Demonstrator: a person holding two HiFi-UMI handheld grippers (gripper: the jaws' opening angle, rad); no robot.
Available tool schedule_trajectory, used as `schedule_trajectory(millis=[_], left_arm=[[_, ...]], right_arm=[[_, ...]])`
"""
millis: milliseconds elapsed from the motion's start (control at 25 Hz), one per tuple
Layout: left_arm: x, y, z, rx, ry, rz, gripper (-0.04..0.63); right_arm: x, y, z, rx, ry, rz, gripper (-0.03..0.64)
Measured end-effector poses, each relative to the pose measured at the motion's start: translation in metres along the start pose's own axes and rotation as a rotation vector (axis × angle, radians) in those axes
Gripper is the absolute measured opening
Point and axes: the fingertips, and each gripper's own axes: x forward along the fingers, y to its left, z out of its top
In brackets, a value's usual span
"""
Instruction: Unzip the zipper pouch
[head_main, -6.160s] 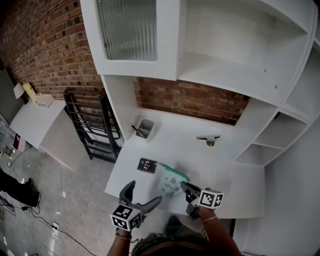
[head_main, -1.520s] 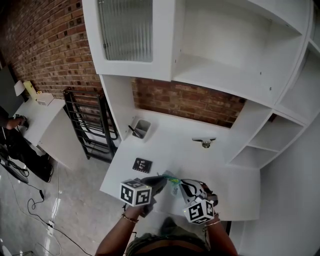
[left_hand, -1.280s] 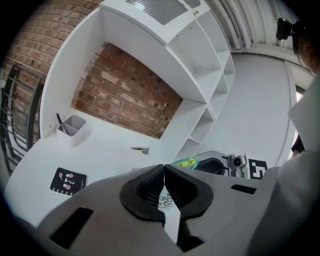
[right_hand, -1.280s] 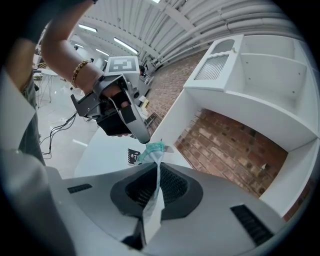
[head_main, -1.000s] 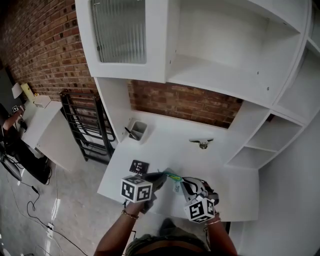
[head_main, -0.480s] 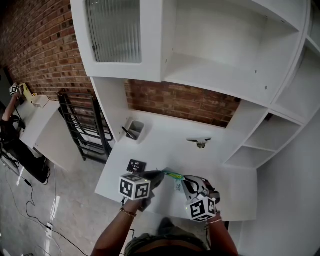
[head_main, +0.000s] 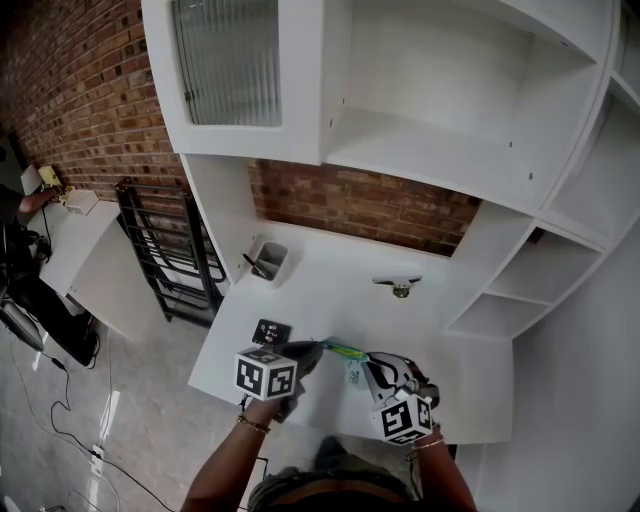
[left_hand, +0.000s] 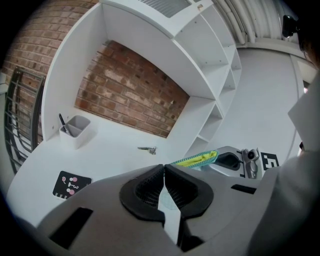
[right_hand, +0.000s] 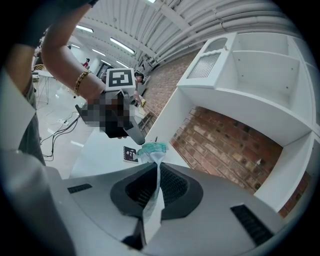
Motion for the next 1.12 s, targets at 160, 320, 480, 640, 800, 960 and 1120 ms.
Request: schedule_trajectory(millis=[160, 320, 480, 640, 800, 960, 1120], left_arm=[[-0.002, 0.009, -0.004, -0.004, 0.003, 0.038, 0.008], [-0.006, 0.017, -0.008, -0.023, 0.005, 0.052, 0.008], [-0.01, 0.023, -0.01, -0.023, 0.009, 0.067, 0.008], [-0.015, 0.03, -0.013, -0.039, 0.007, 0.078, 0.008], [-0.02, 0.039, -0.016, -0.054, 0.003, 0.101, 0.008], [-0.024, 0.042, -0.016, -0.049, -0.003, 0.105, 0.008], [-0.026, 0.042, -0.018, -0.005, -0.02, 0.132, 0.008]], right_arm=[[-0.002, -0.003, -0.006, 0.04, -0.009, -0.01, 0.006], [-0.004, -0.007, -0.01, 0.052, -0.003, -0.015, 0.006], [-0.003, -0.006, -0.011, 0.055, 0.003, -0.014, 0.006], [-0.002, -0.006, -0.014, 0.064, 0.006, -0.018, 0.006], [-0.001, -0.008, -0.015, 0.067, 0.009, -0.022, 0.006], [0.001, -0.008, -0.015, 0.065, 0.011, -0.019, 0.006], [0.004, -0.009, -0.011, 0.065, 0.018, -0.016, 0.006]])
